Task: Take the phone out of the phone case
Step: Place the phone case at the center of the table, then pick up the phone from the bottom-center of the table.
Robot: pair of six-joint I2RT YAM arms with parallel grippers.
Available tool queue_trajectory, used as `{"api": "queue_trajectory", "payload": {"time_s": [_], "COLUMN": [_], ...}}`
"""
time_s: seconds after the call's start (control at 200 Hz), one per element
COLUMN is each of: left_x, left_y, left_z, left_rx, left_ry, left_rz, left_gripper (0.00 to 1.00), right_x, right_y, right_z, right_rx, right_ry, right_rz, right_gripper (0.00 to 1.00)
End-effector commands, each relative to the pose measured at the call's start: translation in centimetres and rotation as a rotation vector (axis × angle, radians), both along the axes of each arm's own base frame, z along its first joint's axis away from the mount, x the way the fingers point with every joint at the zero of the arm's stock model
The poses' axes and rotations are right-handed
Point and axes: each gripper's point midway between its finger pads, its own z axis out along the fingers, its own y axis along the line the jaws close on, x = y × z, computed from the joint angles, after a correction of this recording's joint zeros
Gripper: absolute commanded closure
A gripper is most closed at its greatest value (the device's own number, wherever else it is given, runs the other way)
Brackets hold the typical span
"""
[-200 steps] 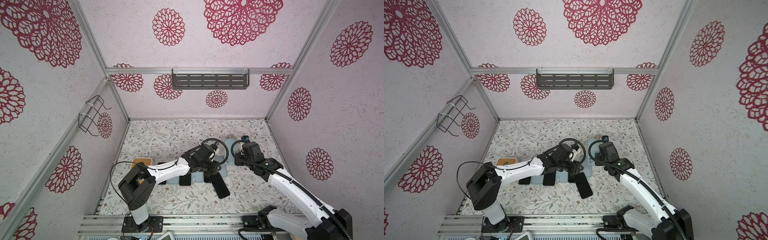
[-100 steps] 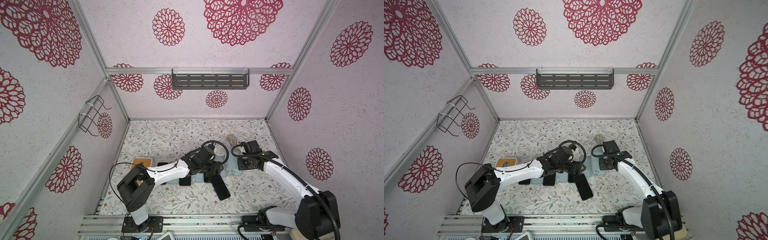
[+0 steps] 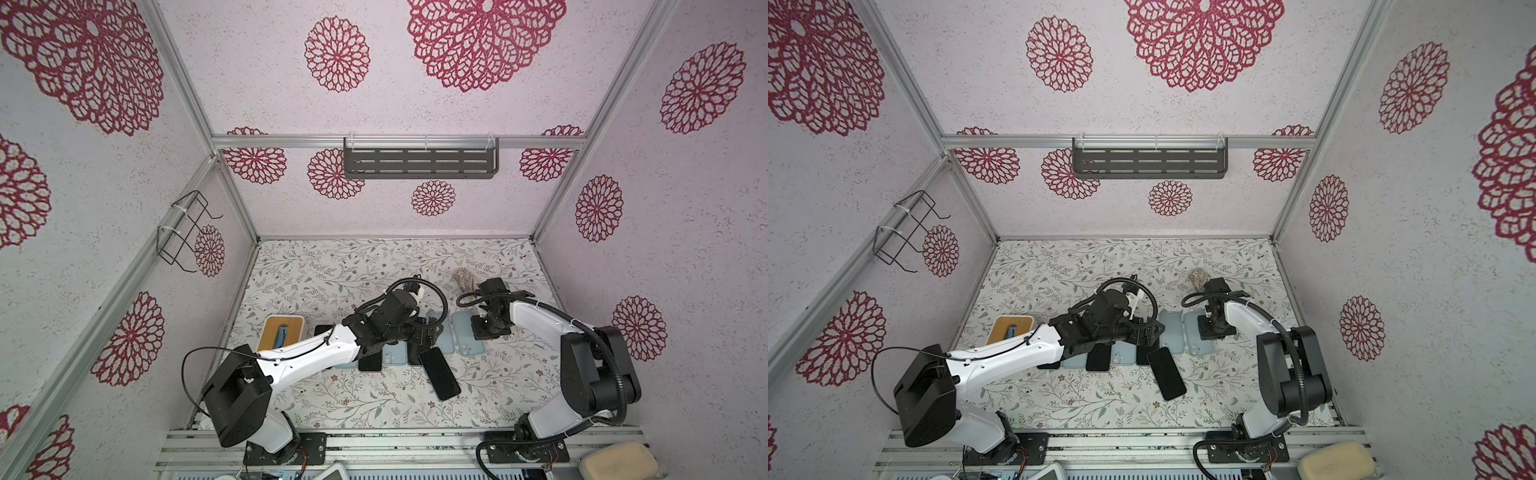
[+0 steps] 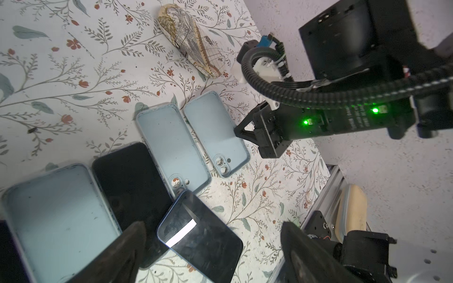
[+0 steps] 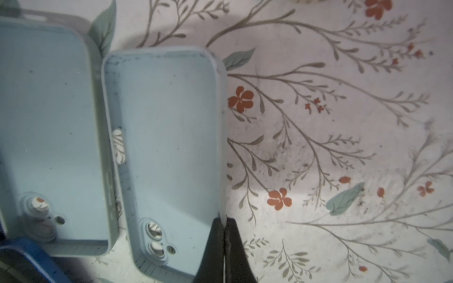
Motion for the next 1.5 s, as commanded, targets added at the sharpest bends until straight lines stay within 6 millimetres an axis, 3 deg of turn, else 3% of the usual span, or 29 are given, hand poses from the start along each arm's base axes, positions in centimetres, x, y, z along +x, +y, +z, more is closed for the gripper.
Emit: {"api": "queue_trajectory", "payload": {"time_s": [0.0,0.07,0.125,0.2,0.275,0.34,0.475,0.56,0.611,0.766,0.896,1.236,1.496], "left_x": [0.3,0.3,0.3,0.3,0.3,0.3,0.2,0.2,0.1,0.3,0.4,0.6,0.4], "left_y": [1.6,2.0,2.3,2.7,3.0,3.3,3.8,4.4,4.9,6.7,8.1,8.9,9.1], "left_z": [0.0,0.0,0.1,0.0,0.1,0.1,0.8,1.4,1.7,2.6,3.1,2.9,2.7], "left_rx": [0.03,0.033,0.032,0.035,0.037,0.037,0.018,0.005,-0.002,-0.029,-0.036,-0.025,-0.033], "left_ry": [-0.019,-0.021,-0.022,-0.021,-0.021,-0.021,-0.035,-0.054,-0.068,-0.102,-0.119,-0.117,-0.113], "left_rz": [0.033,0.039,0.045,0.053,0.06,0.065,0.072,0.087,0.098,0.135,0.164,0.18,0.186], "left_gripper": [0.09,0.09,0.09,0.08,0.08,0.07,0.07,0.07,0.07,0.06,0.05,0.05,0.05], "right_x": [1.5,1.6,1.6,1.6,1.9,2.1,1.9,0.4,-1.1,-6.2,-8.6,-11.3,-11.8], "right_y": [1.2,1.1,1.1,0.8,0.3,-0.4,0.4,2.9,4.5,8.3,10.2,13.7,13.5], "right_z": [0.3,-0.3,-0.7,-0.8,-0.2,1.1,5.4,7.8,8.2,6.0,5.0,2.2,0.3], "right_rx": [0.056,0.076,0.088,0.086,0.072,0.049,0.136,0.267,0.316,0.317,0.312,0.228,0.137], "right_ry": [-0.034,-0.025,-0.02,-0.022,-0.062,-0.117,-0.266,-0.325,-0.33,-0.253,-0.254,-0.212,-0.185], "right_rz": [0.022,0.002,-0.014,-0.032,-0.057,-0.079,-0.085,-0.044,-0.013,0.076,0.12,0.257,0.275], "right_gripper": [0.96,0.92,0.82,0.75,0.55,0.26,0.02,0.01,0.01,0.01,0.01,0.01,0.01]}}
